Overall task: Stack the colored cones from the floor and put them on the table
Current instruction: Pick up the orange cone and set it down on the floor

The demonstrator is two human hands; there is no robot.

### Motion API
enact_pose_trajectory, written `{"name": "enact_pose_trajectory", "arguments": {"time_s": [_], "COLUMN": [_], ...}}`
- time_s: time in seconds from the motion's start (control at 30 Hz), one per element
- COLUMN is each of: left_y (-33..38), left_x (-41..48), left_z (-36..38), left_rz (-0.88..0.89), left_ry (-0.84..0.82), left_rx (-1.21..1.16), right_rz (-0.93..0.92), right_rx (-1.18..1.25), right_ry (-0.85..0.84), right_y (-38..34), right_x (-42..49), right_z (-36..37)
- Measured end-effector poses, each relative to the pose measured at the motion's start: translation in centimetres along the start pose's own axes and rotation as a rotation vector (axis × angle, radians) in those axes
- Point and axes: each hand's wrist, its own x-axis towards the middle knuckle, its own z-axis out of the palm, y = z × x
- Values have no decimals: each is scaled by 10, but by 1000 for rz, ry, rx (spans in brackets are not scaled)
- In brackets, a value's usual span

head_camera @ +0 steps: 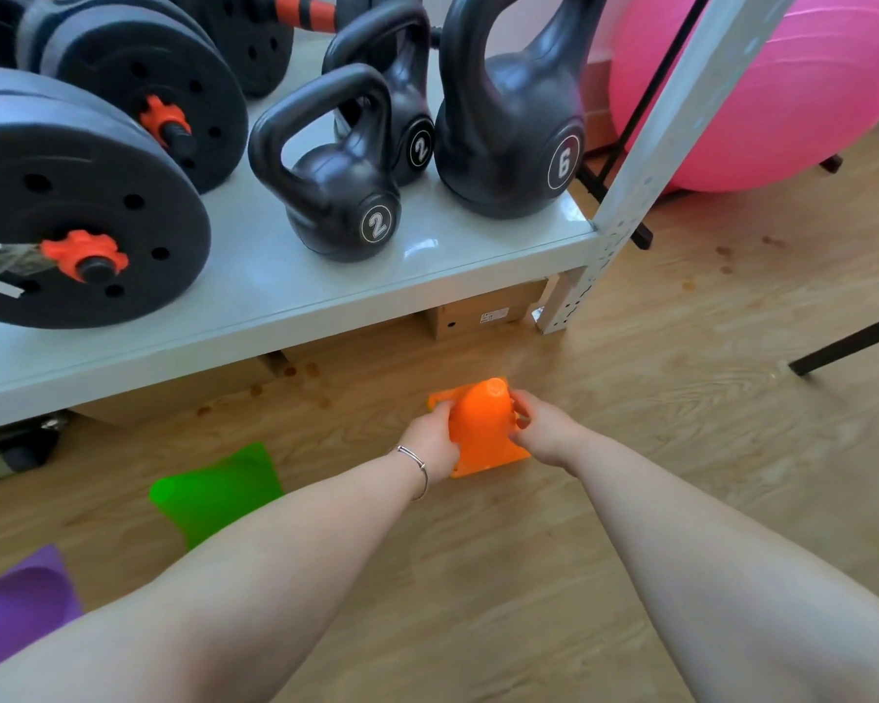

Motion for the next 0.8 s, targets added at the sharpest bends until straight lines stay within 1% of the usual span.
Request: {"name": "enact_pose_trajectory", "arguments": {"time_s": [0.17,0.3,0.47,0.6,0.8], "left_y": [2,-2,-18,-56,-101], "left_x": [-11,-12,-32,-60,-108], "left_z": [-1,-3,-6,1,15], "left_rz": [-12,-41,-18,-24,-82], "left_ry": [-158,-208,-164,-106,3], "left_rx": [121,128,17,33,-67], "right_rz": [53,58,43,12,-42], "right_rx": [-52,-58,-17,62,151], "right_ry": [-6,-33,-102,-155,-222], "right_y": [-6,-4,-3,-1,-9], "right_x": [4,6,-5,-23,-45], "right_z": [9,15,33,68,115]}}
